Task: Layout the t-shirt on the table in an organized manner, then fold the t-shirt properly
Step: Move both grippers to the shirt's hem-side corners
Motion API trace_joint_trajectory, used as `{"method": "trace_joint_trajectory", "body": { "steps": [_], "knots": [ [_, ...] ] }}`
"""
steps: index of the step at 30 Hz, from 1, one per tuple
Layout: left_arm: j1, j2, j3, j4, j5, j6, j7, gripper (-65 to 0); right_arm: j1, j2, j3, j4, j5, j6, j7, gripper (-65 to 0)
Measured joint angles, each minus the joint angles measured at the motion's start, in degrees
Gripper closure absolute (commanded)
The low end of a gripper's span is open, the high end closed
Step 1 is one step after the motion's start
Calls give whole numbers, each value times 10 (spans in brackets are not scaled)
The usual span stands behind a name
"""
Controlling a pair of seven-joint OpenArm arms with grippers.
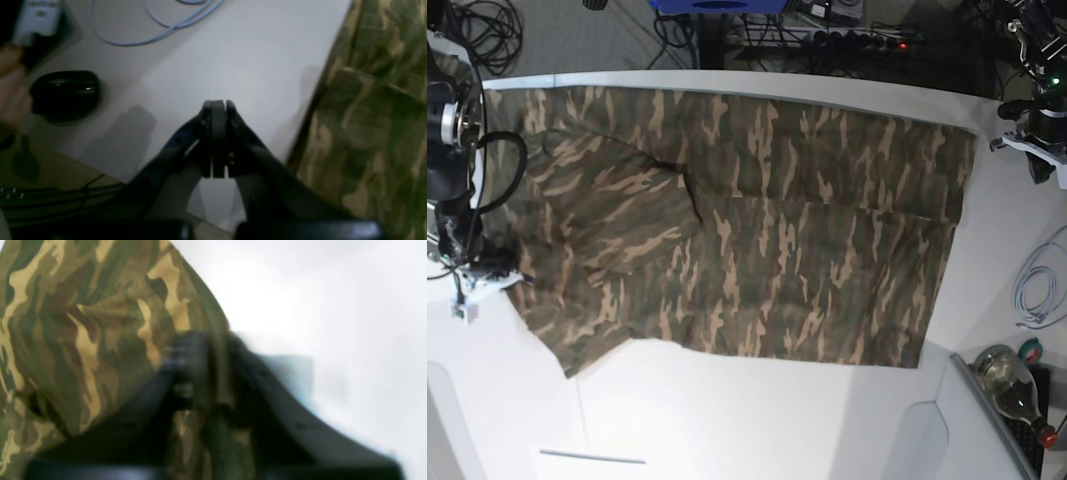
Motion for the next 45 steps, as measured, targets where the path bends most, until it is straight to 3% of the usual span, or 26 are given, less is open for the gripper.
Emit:
{"method": "trace_joint_trajectory", "body": {
  "steps": [4,10,17,22,23,25,29,31,35,38,41,45],
  "knots": [
    [0,0,0,0,0,0,0,0,-36,-4,1,95,-2,0,-34,0],
    [-1,0,1,-1,0,0,0,0,-136,-23,4,349,-4,-2,-177,0],
    [-3,0,1,-1,2,0,0,0,-275,-95,76,618,-8,-4,-322,0],
    [-3,-1,2,-1,2,0,0,0,-351,-153,99,718,0,-1,-345,0],
    [-3,-1,5,-1,2,0,0,0,-360,-164,104,718,-2,-1,-352,0],
    [-1,-5,22,-1,2,2,0,0,-375,-180,119,709,-3,0,-363,-68],
    [-1,-9,45,-1,2,-2,0,0,-381,-183,137,717,-11,-1,-408,-303],
    [-1,-8,45,-1,2,-2,0,0,-378,-184,152,742,-5,-2,-406,-386],
    [1,-10,43,-1,2,0,1,0,-295,-157,154,691,-3,0,-389,-396],
    [-1,-10,44,-1,2,0,1,0,-179,-116,145,529,-7,-5,-359,-396],
    [-1,-9,43,-1,2,0,2,0,-86,-79,119,332,0,-3,-282,-396],
    [10,-13,41,-1,2,0,0,0,-39,-59,64,165,-10,-3,-214,-396]
  ]
}}
